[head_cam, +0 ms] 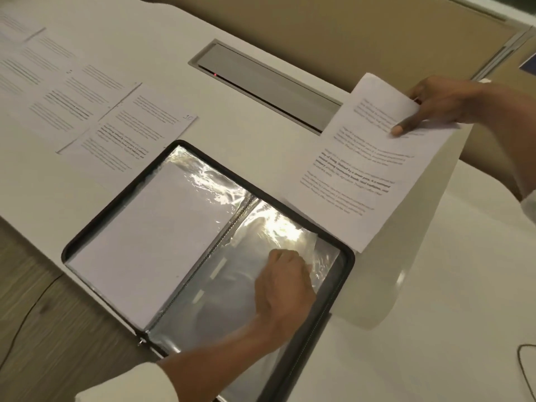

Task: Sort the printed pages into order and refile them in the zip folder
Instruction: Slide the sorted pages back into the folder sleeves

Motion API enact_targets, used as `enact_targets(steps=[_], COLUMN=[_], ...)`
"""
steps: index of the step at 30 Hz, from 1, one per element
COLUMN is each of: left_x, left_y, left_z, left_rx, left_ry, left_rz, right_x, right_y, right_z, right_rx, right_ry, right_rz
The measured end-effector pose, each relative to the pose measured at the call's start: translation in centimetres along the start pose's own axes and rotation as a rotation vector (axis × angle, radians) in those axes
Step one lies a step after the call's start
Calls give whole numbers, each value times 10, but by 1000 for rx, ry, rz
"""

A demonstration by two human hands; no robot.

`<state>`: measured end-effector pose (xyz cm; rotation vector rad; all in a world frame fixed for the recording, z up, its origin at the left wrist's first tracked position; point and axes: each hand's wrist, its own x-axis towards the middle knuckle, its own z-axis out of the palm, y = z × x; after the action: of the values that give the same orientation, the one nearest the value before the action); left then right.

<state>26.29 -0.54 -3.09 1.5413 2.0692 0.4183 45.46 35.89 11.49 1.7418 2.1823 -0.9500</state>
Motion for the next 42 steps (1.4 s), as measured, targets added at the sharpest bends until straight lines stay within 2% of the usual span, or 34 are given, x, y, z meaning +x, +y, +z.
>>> enact_targets(steps=[3,7,12,21,28,35,39,42], left_x=[5,14,10,13,13,10,4,5], left_y=[2,-9,-16,-8,-4,-7,-8,-20], left_z=[-10,-7,-4,-11,-3,8,16,19], left_rx=[-106,-127,-72,-29,87,203,163,95], left_ry=[7,-6,79,56,126,204,205,269], left_rz=[-139,-229,-182,-182,-92,71,81,185], right_x=[6,14,32,54,63,84,99,107], right_y=[2,0,4,1,-20,-46,-51,-50], right_z=[-2,0,6,2,6,34,53,65], right_rx=[-12,-2,13,28,-17,-9,11,-32], right_ry=[-54,-89,-144,-211,-277,-287,-298,-292], right_rz=[0,3,31,26,-19,-73,-83,-114])
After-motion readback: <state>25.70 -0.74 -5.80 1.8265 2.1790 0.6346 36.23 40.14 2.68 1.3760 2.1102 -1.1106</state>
